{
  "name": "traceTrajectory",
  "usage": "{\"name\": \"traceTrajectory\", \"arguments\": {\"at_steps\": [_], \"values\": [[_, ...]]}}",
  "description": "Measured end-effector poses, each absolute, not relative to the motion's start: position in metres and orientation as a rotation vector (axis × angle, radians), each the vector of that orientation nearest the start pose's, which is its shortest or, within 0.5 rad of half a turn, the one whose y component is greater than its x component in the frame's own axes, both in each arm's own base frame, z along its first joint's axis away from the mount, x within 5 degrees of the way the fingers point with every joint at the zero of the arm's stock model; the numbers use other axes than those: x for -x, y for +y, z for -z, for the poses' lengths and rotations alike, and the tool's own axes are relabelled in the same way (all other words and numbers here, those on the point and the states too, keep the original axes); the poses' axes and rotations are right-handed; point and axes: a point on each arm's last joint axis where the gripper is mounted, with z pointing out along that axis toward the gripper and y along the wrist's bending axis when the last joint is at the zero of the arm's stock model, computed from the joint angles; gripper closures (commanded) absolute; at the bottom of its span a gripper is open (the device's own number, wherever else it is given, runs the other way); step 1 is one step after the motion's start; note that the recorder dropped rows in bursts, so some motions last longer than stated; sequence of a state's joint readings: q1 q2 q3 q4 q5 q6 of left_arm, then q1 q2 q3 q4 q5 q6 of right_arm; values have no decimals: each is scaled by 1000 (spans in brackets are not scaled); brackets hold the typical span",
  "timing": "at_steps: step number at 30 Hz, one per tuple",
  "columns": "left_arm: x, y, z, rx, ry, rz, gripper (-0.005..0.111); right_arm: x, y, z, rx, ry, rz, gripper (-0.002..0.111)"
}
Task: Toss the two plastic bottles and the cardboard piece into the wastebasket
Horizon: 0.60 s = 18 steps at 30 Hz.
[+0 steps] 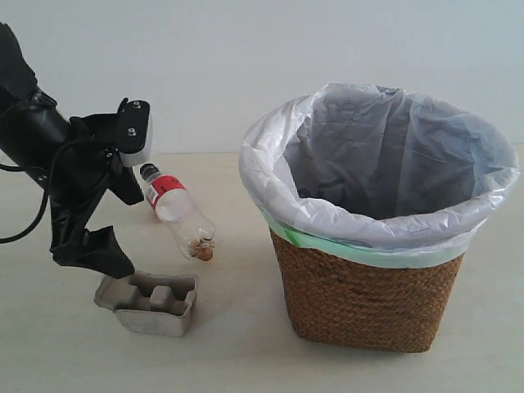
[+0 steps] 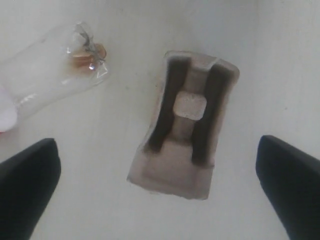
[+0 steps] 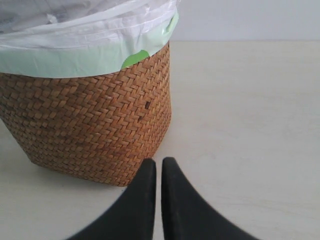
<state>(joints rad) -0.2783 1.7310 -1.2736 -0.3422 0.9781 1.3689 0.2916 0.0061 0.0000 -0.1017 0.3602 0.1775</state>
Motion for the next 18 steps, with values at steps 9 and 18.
{"name": "traceTrajectory", "arguments": {"at_steps": [9, 18], "values": [[-339, -127, -216, -1825, 2083, 271, 1, -52, 12, -181, 169, 1846, -228, 108], [-336, -132, -217, -1782, 2095, 381, 1, -52, 12, -181, 169, 1846, -228, 108]]}}
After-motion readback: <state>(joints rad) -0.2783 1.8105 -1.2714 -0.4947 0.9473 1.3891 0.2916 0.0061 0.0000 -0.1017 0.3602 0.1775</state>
